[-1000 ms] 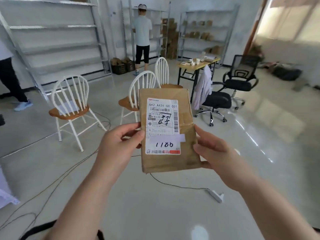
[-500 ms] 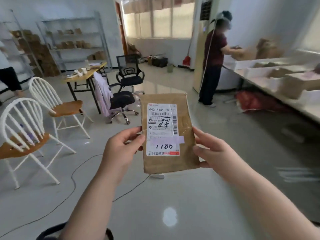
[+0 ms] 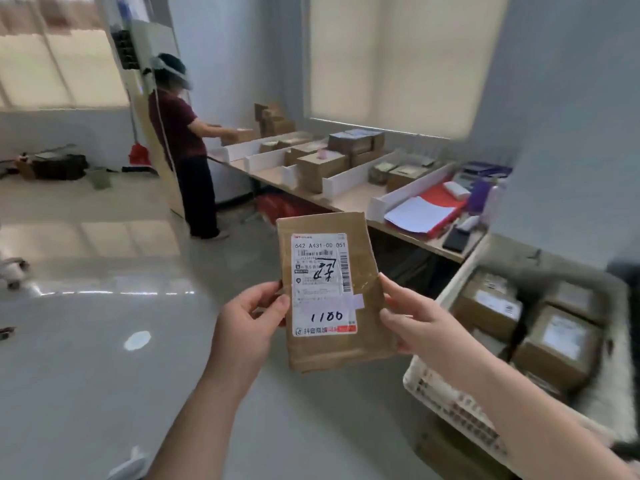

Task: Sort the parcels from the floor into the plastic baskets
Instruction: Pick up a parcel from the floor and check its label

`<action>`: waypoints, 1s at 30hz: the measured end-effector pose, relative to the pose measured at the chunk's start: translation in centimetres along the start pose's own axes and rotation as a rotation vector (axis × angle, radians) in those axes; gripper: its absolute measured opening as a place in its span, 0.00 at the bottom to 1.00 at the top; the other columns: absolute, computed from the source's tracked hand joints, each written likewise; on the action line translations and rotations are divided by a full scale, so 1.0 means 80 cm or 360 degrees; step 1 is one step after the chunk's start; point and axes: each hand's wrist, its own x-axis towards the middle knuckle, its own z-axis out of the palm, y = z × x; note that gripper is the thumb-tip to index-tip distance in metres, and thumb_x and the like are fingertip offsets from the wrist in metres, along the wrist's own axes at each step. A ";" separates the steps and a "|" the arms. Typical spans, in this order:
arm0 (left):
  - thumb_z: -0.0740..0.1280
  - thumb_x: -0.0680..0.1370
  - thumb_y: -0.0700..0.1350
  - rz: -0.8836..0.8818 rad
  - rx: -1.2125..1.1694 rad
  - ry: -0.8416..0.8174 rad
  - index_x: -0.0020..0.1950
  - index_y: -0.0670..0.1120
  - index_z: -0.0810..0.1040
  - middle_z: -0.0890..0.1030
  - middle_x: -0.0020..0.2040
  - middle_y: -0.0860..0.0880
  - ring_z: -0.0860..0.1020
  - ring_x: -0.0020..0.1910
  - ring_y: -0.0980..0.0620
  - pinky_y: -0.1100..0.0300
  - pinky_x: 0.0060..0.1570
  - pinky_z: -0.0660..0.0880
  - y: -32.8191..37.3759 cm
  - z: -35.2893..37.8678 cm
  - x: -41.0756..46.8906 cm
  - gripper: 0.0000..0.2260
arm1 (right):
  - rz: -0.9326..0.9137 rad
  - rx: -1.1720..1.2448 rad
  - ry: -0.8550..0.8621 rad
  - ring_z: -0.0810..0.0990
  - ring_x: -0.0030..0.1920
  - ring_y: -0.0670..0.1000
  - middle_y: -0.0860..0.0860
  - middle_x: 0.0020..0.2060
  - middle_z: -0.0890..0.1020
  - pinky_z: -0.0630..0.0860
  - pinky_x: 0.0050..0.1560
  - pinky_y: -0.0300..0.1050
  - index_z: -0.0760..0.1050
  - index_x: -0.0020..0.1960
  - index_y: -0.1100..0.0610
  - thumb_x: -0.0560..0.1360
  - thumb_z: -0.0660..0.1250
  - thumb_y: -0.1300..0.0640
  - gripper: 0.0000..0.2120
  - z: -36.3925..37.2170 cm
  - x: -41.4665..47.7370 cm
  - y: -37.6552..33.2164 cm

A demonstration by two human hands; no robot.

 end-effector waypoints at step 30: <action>0.68 0.77 0.42 -0.0444 0.0075 -0.1789 0.53 0.57 0.80 0.85 0.44 0.55 0.83 0.43 0.57 0.66 0.37 0.78 -0.118 0.590 0.076 0.10 | 0.0560 0.0339 0.1761 0.77 0.60 0.39 0.34 0.59 0.78 0.73 0.63 0.44 0.67 0.67 0.35 0.80 0.58 0.62 0.24 -0.369 -0.155 0.169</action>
